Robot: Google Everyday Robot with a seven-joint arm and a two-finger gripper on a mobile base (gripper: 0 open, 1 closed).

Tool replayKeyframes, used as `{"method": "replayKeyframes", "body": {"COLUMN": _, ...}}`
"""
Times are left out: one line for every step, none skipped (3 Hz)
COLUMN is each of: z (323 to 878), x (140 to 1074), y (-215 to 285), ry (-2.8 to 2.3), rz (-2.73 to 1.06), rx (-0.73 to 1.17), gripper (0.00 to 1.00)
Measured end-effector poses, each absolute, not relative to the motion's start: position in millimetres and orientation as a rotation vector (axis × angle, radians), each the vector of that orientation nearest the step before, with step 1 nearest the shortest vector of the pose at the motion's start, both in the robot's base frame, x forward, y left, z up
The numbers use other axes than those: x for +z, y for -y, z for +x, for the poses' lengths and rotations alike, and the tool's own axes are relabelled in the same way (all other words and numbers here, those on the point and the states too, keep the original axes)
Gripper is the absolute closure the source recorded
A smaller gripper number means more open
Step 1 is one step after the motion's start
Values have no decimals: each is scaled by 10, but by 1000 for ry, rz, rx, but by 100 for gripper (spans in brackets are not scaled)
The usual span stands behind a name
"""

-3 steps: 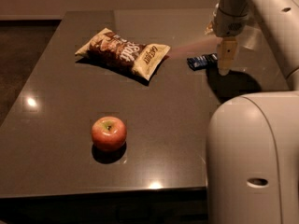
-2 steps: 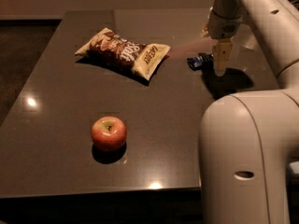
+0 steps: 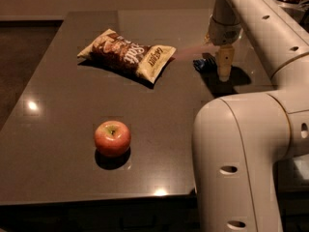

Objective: Move rxbar blueberry near brown chip bag

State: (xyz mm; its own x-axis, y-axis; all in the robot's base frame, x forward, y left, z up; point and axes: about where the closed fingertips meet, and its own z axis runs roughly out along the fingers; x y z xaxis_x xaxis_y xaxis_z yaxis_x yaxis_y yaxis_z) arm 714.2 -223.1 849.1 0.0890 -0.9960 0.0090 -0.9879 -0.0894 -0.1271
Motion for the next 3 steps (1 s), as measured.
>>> {"method": "replayKeyframes", "body": {"z": 7196, "x": 8371, "y": 2221, "ry": -2064, "rz": -2317, "rx": -164, "gripper": 27}}
{"method": "replayKeyframes", "body": {"z": 7210, "x": 8355, "y": 2219, "ry": -2069, "rz": -2330, "rx": -172, "gripper": 45}}
{"method": "replayKeyframes", "body": {"z": 7206, "x": 8363, "y": 2223, "ry": -2070, "rz": -2329, "rx": -172, "gripper": 46}}
